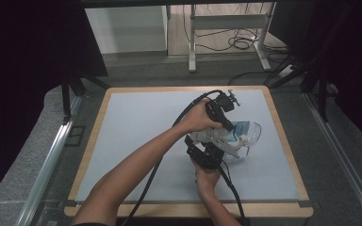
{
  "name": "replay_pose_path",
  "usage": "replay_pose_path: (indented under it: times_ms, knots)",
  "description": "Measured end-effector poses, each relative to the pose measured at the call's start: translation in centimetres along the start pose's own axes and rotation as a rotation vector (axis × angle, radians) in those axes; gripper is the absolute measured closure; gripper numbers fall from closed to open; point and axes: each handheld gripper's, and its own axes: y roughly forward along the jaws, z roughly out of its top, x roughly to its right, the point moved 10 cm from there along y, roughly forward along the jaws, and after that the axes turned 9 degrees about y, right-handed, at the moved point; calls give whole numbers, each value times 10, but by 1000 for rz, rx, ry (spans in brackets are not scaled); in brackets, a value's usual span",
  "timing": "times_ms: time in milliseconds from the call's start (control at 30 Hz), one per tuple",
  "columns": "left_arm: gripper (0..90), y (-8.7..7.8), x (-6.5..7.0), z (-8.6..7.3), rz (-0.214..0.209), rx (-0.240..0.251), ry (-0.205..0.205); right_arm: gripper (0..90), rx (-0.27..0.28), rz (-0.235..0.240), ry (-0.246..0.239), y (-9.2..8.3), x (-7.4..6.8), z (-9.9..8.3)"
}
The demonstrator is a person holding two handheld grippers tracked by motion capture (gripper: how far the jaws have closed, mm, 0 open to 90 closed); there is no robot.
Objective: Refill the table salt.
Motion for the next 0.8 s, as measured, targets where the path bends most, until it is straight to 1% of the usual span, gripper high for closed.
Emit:
replay_pose_path:
  times_ms: [67, 133, 233, 800]
  knots:
    - [900, 0, 1, 1, 2, 0, 1, 397, 10, 3, 9, 0, 0, 2]
    - [900, 1, 1, 2, 6, -4, 2, 397, 7, 5, 22, 0, -1, 3]
    - [900, 1, 1, 2, 5, -5, 4, 397, 7, 2, 8, 1, 1, 3]
    - [900, 1, 1, 3, 9, 0, 2, 398, -2, 5, -1, 0, 2, 4]
